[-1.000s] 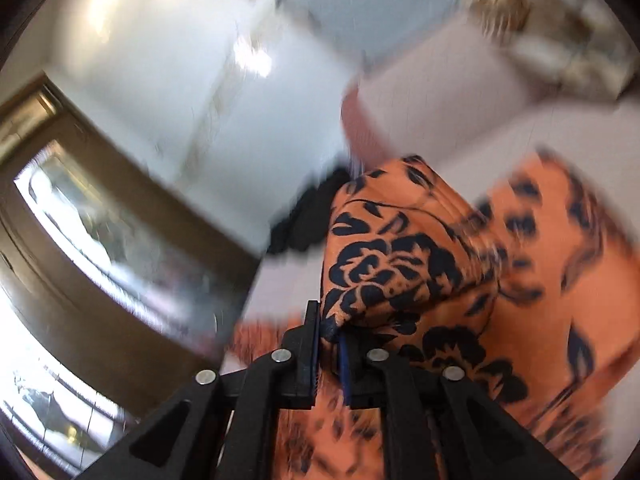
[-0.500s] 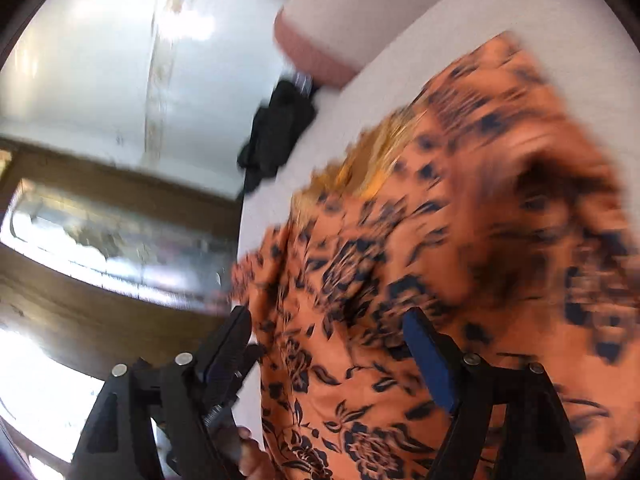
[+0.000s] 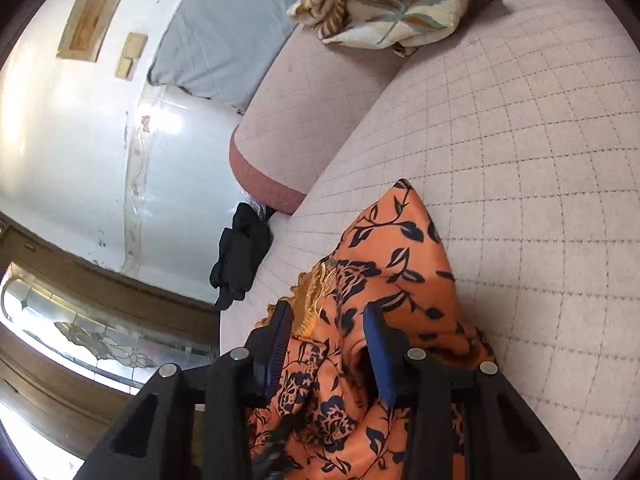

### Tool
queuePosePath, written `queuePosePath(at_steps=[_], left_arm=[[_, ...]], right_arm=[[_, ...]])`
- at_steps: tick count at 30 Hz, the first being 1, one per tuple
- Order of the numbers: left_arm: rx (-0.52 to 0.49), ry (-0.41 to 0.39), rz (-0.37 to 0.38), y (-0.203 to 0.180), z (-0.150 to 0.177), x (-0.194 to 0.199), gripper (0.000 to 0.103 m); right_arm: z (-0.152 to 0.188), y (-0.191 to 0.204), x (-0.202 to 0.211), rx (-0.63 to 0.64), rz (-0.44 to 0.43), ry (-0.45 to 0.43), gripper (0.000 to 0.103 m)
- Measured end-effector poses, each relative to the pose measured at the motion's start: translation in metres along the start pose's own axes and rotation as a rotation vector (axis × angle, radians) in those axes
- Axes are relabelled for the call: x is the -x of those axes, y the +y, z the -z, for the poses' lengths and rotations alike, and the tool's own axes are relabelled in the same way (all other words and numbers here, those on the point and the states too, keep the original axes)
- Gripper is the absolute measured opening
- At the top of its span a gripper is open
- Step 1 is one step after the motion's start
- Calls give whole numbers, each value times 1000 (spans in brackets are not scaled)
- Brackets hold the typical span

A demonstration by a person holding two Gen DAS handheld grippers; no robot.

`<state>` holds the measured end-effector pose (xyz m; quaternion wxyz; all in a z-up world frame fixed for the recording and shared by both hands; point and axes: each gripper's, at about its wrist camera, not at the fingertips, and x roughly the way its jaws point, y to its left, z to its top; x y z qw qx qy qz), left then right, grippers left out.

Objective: Fold small clothes

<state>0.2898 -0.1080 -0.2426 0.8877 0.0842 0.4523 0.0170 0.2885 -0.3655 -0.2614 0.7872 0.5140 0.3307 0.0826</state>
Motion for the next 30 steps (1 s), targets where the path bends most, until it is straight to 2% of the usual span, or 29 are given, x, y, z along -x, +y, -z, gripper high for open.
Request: queuePosePath(at_steps=[1,2,3,4,6,11,14,15,18,19,20,21,24,26,28,30], left_arm=[[3,15,-6,2,1,-3,74],[9,38,2,4,2,-7,54],[25,72,37,8,2,-12,33],[54,109,96,14,1,-16,24],[93,131,139,22,0,-19,17],[102,76,186,39,1,3,9],[89,5,154,58,3,22,8],[103,-9,175,71,6,28,9],[147,11,187,99,15,27,15],[171,42,199,112,21,21,20],[192,74,194,121,25,15,39],[210,91,182,126,27,12,52],[269,89,159,145,35,14,54],[263,71,140,148,35,20,54],[245,38,85,150,35,27,54],[265,25,60,167,33,21,54]], right_arm=[[1,0,3,-14,-6,-12,40],[-1,-2,5,-34,-21,-20,40],[-5,-7,3,-60,-43,-10,40],[-1,-8,-4,-73,-55,15,40],[5,-9,-21,-82,-47,67,40],[25,-8,-65,-66,76,230,40],[34,-15,-81,-68,147,301,40],[34,-18,-83,-82,147,312,40],[31,-22,-81,-95,133,311,40],[29,-21,-78,-81,134,301,40],[28,-19,-76,-64,139,292,41],[28,-17,-74,-44,146,282,41],[31,-3,-78,30,147,269,41],[38,4,-88,68,126,296,41],[45,9,-95,105,133,319,41],[53,10,-100,129,148,343,41]])
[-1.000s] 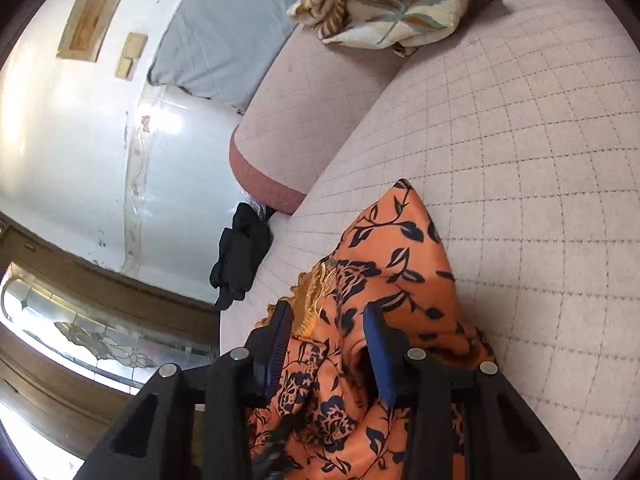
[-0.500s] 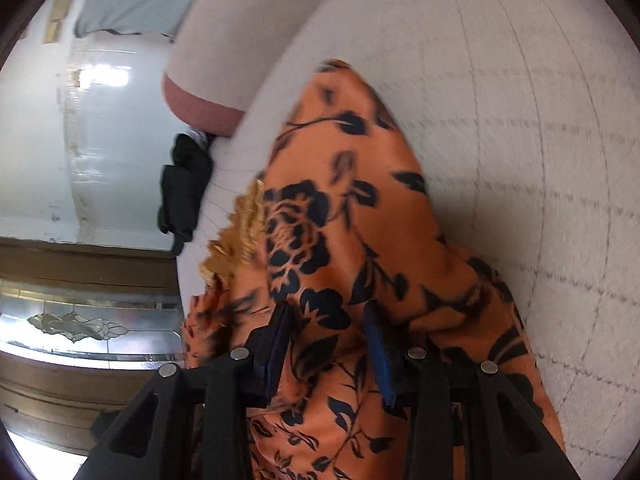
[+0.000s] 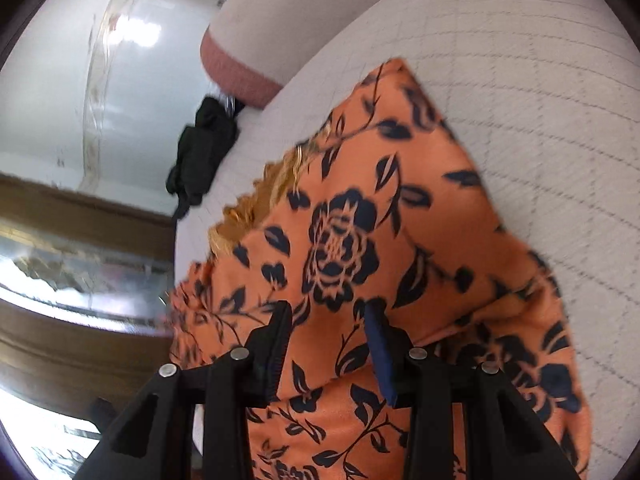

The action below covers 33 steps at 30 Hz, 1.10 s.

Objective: Fold small clothes

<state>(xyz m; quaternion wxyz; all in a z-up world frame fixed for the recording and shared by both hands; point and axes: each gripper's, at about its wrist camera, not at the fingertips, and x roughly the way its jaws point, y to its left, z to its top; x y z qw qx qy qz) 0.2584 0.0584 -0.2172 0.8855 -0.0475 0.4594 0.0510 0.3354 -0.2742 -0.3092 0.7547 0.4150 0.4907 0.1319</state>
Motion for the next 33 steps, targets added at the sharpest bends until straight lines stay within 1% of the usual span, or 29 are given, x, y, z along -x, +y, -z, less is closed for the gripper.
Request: queuePosePath(at_steps=[2,3,5,6,8,9,11,13,14,15,16,17,18,19,20,22,25,27,30,32,33], left_arm=[[50,-5,-9,22,-4,1,54],[81,-9,-27,37,-5,2,54],[124,-14,-47,56,-11,1,54],[160,-10,-47,72,-13,0,54],[201,2,-40,91,-18,-2,54],[230,5,-40,104,-25,-4,55],[271,5,-47,119,-34,-8,58],[323,12,-22,138,-49,-17,64],[339,24,-6,143,-53,-22,69],[377,57,27,153,-62,-32,70],[407,81,49,158,-66,-40,70],[439,107,73,164,-70,-49,70],[480,145,107,170,-74,-59,70],[536,182,121,177,-77,-71,70],[585,196,110,183,-79,-78,70],[688,176,85,203,-85,-89,70],[772,157,51,229,-96,-104,70],[791,142,47,239,-103,-115,69],[765,116,19,238,-116,-124,68],[742,110,16,235,-125,-129,68],[734,108,19,233,-129,-132,67]], right_arm=[[5,-1,-9,4,6,46,41],[7,-2,-12,4,9,60,41],[8,4,-15,25,13,50,41],[10,10,-15,52,3,45,41],[15,21,-15,97,-39,44,41],[17,28,-18,117,-60,47,41],[28,42,-23,179,-97,69,41],[41,54,-36,227,-118,112,42],[46,56,-44,232,-124,140,42],[51,57,-53,230,-118,172,42],[56,56,-63,230,-86,204,43],[59,56,-68,236,-69,207,43],[60,56,-69,244,-73,193,43],[60,58,-68,251,-76,193,44],[59,59,-68,251,-82,202,47],[56,55,-68,226,-106,208,48],[53,50,-70,200,-119,217,48],[52,51,-69,205,-114,217,48],[54,55,-68,231,-102,214,49],[55,57,-69,240,-99,213,49],[55,57,-70,239,-101,213,49]])
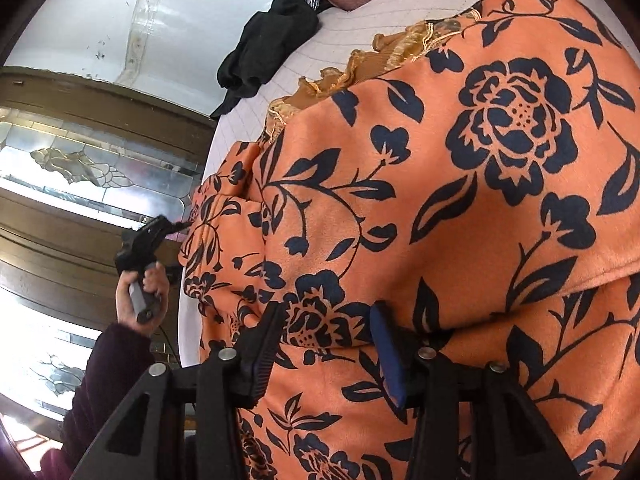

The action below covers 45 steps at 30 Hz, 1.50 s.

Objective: Fold small clothes

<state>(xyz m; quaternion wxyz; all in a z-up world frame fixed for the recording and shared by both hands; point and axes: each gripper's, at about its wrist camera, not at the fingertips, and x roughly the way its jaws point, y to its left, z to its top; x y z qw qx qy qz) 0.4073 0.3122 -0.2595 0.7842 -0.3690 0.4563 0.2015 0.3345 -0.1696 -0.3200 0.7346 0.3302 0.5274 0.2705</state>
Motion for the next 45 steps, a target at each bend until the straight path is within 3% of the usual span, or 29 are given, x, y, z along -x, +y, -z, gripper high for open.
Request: queuePosePath(at_steps=[1,3,5,7,8,14,18,22,26,28,29,30,31,32,35,38,41,45], left_arm=[[-6,3,10,-5,-1,-3,63],[-26,15,22,-14,-4,-12,44],[-67,10,-17,-26,-1,-18,34],[-86,-10,-49,-33,0,-21,12],[-85,-6,-43,-34,0,-22,9],[-212,-86,-44,-68,11,16,7],[-392,-146,-12,-121,30,70,7],[-627,-223,65,-190,78,135,7],[-853,-203,152,-247,150,178,7],[-1007,-153,190,-278,205,188,8],[-1061,-131,201,-284,224,186,17],[-1139,-93,212,-293,248,186,42],[-1226,-57,213,-300,277,184,58],[-1259,-56,210,-300,292,187,82],[-1329,-89,218,-290,321,186,86],[-1270,-103,210,-259,305,182,86],[-1106,-114,190,-220,274,168,86],[-840,-172,78,-162,226,131,85]], right_arm=[[0,0,0,-1,-2,0,50],[-1,-1,0,-6,-9,1,49],[-1,-2,-1,-11,-13,1,49],[-1,-2,-1,-12,-14,-1,49],[-1,-2,-1,-11,-13,-2,49],[0,5,6,26,27,-39,49],[-5,6,21,32,61,-107,49],[-13,-1,50,-10,49,-200,51],[-20,-15,83,-73,34,-300,51],[-23,-25,98,-120,22,-346,51],[-25,-31,105,-143,15,-365,50],[-26,-36,111,-163,8,-381,50],[-27,-43,119,-190,4,-400,50],[-27,-48,124,-211,6,-412,52],[-29,-65,141,-293,13,-453,65],[-29,-74,148,-337,0,-476,66],[-32,-69,145,-317,22,-468,67],[-32,-46,124,-224,78,-418,67]])
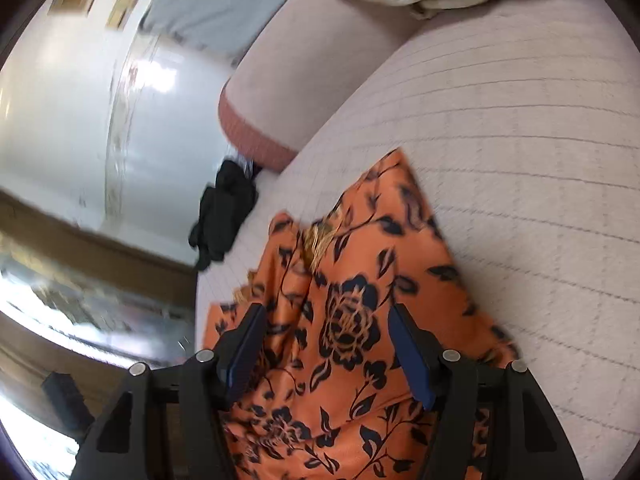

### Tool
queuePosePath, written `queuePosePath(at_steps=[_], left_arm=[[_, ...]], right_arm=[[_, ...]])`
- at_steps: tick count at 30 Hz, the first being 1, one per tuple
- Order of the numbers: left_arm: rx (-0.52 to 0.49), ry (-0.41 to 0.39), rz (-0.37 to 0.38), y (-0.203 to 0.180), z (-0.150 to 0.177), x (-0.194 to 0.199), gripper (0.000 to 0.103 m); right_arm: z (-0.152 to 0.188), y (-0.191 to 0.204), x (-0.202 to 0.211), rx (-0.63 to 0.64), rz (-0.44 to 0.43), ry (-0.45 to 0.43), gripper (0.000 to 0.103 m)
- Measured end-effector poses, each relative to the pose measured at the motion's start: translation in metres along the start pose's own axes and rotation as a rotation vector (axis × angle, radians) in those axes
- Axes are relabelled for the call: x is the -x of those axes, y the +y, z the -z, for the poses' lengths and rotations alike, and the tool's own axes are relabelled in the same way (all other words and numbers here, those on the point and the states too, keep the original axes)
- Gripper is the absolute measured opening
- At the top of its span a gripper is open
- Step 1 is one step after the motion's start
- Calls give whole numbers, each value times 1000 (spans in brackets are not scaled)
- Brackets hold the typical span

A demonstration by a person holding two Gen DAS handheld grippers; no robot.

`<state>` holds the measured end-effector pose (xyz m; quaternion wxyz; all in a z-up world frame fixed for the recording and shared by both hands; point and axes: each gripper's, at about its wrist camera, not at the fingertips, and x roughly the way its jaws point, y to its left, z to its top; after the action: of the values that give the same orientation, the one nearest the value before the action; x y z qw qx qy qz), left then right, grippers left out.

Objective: Fold small clothes

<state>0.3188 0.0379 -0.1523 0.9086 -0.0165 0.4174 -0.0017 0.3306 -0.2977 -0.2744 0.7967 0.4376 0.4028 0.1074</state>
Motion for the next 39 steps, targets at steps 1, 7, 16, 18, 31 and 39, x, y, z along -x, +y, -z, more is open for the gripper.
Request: queuePosePath(at_steps=[1,7,16,18,31,39], left_arm=[[52,-5,-20,14,5,-8,85],[73,122,-303,38,42,-73,85],[108,185,-213,52,52,-84,80],[115,155,-184,53,48,-81,80],[146,188,23,44,39,-94,10],[199,152,64,60,41,-83,7]], right_arm=[[6,7,-5,34,11,7,67],[43,49,-15,328,152,-13,66],[37,143,-63,552,296,-16,68],[31,169,-91,608,360,22,69],[31,132,-184,635,662,168,27],[13,69,-64,319,477,-50,14]])
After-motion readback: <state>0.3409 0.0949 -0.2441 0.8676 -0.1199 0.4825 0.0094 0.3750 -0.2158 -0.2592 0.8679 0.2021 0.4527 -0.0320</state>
